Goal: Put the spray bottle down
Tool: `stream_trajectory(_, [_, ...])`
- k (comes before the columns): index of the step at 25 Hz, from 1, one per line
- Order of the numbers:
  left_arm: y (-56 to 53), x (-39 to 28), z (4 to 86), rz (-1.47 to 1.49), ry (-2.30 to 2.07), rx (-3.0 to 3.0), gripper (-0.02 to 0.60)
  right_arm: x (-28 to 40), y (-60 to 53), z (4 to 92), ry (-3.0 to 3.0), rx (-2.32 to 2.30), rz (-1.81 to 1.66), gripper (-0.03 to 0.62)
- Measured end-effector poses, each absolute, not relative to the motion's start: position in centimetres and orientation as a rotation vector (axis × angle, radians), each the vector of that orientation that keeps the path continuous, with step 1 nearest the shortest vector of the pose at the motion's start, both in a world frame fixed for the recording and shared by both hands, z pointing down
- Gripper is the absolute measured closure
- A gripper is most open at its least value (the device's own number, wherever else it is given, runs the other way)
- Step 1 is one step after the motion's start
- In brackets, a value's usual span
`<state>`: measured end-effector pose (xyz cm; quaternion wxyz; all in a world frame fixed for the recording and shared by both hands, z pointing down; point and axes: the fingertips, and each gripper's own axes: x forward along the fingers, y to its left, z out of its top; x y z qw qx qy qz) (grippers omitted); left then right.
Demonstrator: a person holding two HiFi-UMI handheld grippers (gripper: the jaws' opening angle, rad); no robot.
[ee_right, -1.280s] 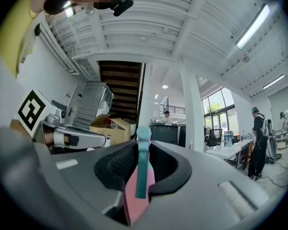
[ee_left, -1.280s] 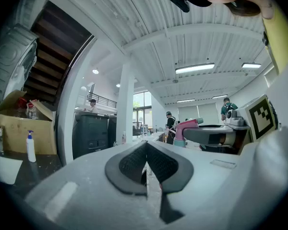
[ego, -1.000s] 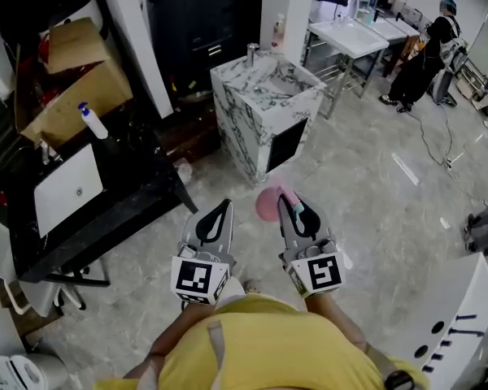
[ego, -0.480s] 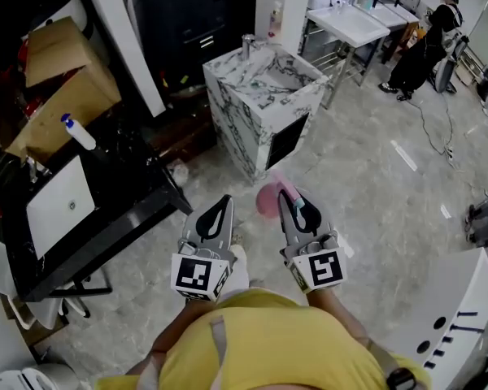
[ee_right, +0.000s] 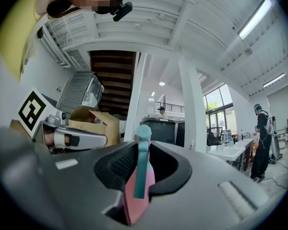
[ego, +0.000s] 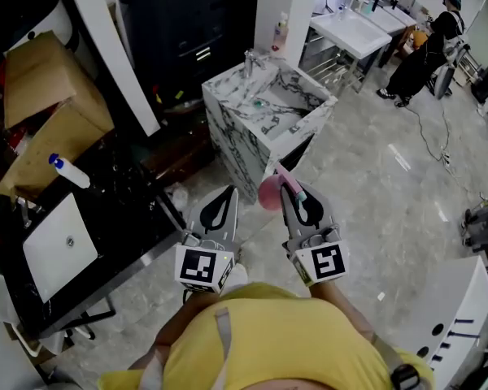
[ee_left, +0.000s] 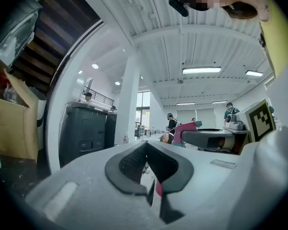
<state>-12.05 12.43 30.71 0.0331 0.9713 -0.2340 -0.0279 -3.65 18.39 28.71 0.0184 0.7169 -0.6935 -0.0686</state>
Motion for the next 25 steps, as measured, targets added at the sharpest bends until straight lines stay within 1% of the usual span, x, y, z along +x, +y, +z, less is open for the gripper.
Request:
stream_trajectory(7, [6.0, -10.4, 31.8, -0.072, -0.695, 2.970, 0.580, -1.6, 12.6, 30.2, -2.082, 2.239, -0.120, 0.530])
stream_trajectory(13, [3.5, -9.0, 32.9, -0.034, -0.666, 2.949, 0.580, -0.2, 10.1, 31.2, -2.032, 2.244, -0.039, 0.530])
stream_trajectory(16, [2.4, -8.6, 33.1, -0.030, -0.661, 2.944, 0.580, -0.2, 8.6, 30.3, -2.079, 2.266, -0.078, 0.530])
stream_trajectory(21, [0.8, -7.9, 33.3, -0.017, -0.687, 2.927, 0.580, 1.0, 6.7, 31.4, -2.052, 2.229, -0.008, 0.530])
stream_trajectory(25, [-1.0, -6.8, 33.3, -0.023, -0.733, 2.923, 0.580, 1.5, 4.0, 30.6, -2.171, 2.212, -0.088, 0.530])
